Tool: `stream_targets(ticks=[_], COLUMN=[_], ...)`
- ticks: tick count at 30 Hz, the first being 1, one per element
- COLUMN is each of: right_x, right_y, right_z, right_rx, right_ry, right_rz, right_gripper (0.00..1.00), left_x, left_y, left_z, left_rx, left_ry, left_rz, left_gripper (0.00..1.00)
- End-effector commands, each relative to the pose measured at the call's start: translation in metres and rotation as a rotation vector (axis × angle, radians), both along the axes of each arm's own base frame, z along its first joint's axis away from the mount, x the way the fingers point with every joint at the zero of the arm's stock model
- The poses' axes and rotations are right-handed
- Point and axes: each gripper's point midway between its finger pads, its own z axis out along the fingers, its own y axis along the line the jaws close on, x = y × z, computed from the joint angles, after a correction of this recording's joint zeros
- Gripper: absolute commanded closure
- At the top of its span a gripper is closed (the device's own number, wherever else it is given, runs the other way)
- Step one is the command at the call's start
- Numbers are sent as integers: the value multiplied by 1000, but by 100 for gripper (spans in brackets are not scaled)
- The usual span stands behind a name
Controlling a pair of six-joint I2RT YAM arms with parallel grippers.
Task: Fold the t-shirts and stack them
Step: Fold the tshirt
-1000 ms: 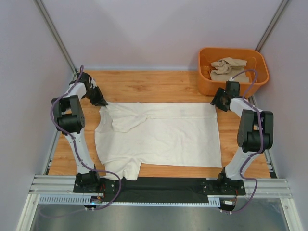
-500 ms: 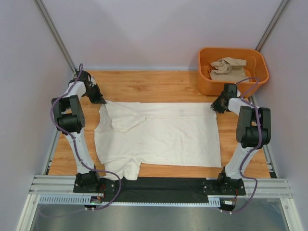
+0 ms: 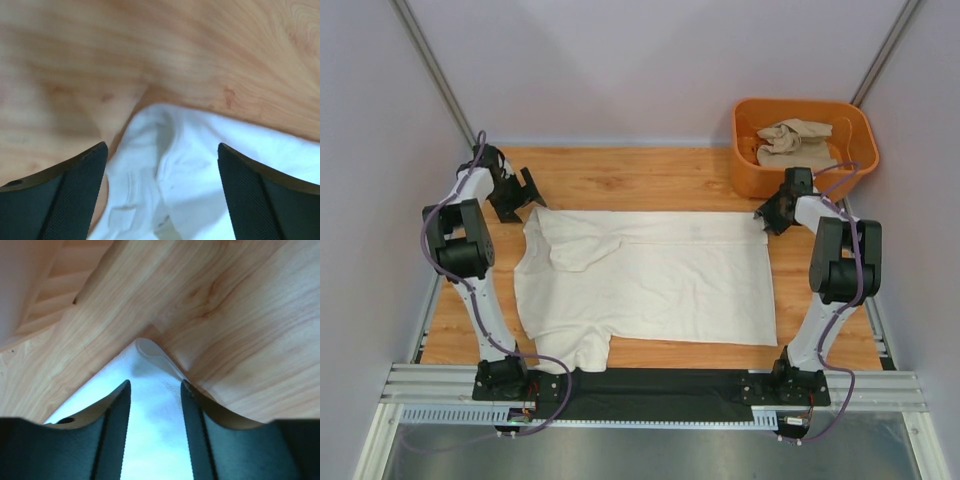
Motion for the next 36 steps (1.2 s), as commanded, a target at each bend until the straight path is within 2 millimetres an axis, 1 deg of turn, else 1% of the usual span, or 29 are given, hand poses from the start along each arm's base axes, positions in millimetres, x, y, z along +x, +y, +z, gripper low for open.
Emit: stream_targets(ticks=[1, 2, 3, 4, 6, 7, 10, 11, 13, 14, 15, 16, 17, 19, 20, 21, 22, 23, 24, 25, 26, 27, 28, 29, 30, 32, 34, 35, 36], right_x=[-24, -35, -44, -47, -63, -71, -87, -91, -93, -94, -93, -95, -91, -95, -98, -98, -100, -104, -104, -106, -111, -110, -112, -116, -118, -122, -117, -120, -121], right_y=[-5, -10, -9, -8, -5, -6, -3, 6, 26, 57, 74, 101, 134, 178, 209, 227, 243, 269, 284, 298, 319, 332, 343, 360, 369, 387, 400, 406, 409], right_z=[19, 21, 23, 40, 51, 64, 79, 90, 97, 101, 101, 104, 104, 108, 114, 109, 111, 116, 117, 108, 107, 109, 93, 93, 90, 76, 76, 69, 69], right_rx=[-40, -70, -65, -65, -68, -86, -115, -125, -132, -99, -71, 2, 52, 168, 211, 242, 275, 303, 343, 377, 407, 442, 464, 488, 505, 537, 560, 565, 573], right_ry=[77, 108, 116, 84, 88, 63, 41, 16, -17, -46, -76, -117, -172, -208, -242, -233, -242, -275, -274, -246, -250, -244, -204, -209, -201, -155, -172, -157, -159], right_rz=[20, 2, -4, -5, 2, -1, 42, 81, 190, 293, 353, 443, 527, 641, 705, 739, 780, 835, 841, 859, 889, 882, 880, 901, 904, 893, 893, 899, 906], right_gripper=[51, 49, 45, 44, 40, 38, 32, 30, 30, 31, 32, 33, 33, 36, 37, 40, 41, 43, 46, 48, 50, 52, 53, 54, 55, 56, 56, 56, 55], left_x=[-20, -28, -36, -56, -70, -90, -114, -120, -131, -134, -136, -138, -139, -136, -134, -132, -129, -126, -125, -124, -122, -122, -121, -120, -121, -124, -130, -133, -135], left_y=[10, 9, 9, 4, -8, -13, -30, -45, -63, -67, -73, -76, -77, -77, -77, -79, -78, -79, -81, -81, -81, -82, -84, -85, -88, -93, -96, -99, -100], left_z=[69, 76, 82, 90, 99, 99, 96, 97, 86, 82, 81, 74, 71, 63, 62, 60, 54, 50, 45, 36, 33, 27, 24, 24, 24, 23, 25, 27, 33], left_rx=[61, 66, 73, 69, 35, 32, -10, -82, -156, -173, -209, -222, -220, -213, -218, -226, -226, -225, -225, -235, -243, -256, -263, -278, -295, -313, -330, -348, -359], left_ry=[-99, -103, -115, -124, -172, -174, -217, -227, -203, -201, -208, -208, -207, -207, -209, -203, -189, -183, -168, -136, -127, -108, -106, -99, -92, -67, -44, -34, -34], left_rz=[56, 67, 74, 82, 76, 73, 16, -39, -97, -123, -151, -167, -184, -198, -203, -213, -214, -216, -218, -213, -207, -202, -199, -191, -193, -199, -200, -205, -205], left_gripper=[0, 0, 0, 0, 3, 4, 10, 11, 11, 10, 6, 5, 4, 3, 3, 4, 4, 4, 5, 6, 8, 12, 15, 18, 24, 30, 45, 58, 63])
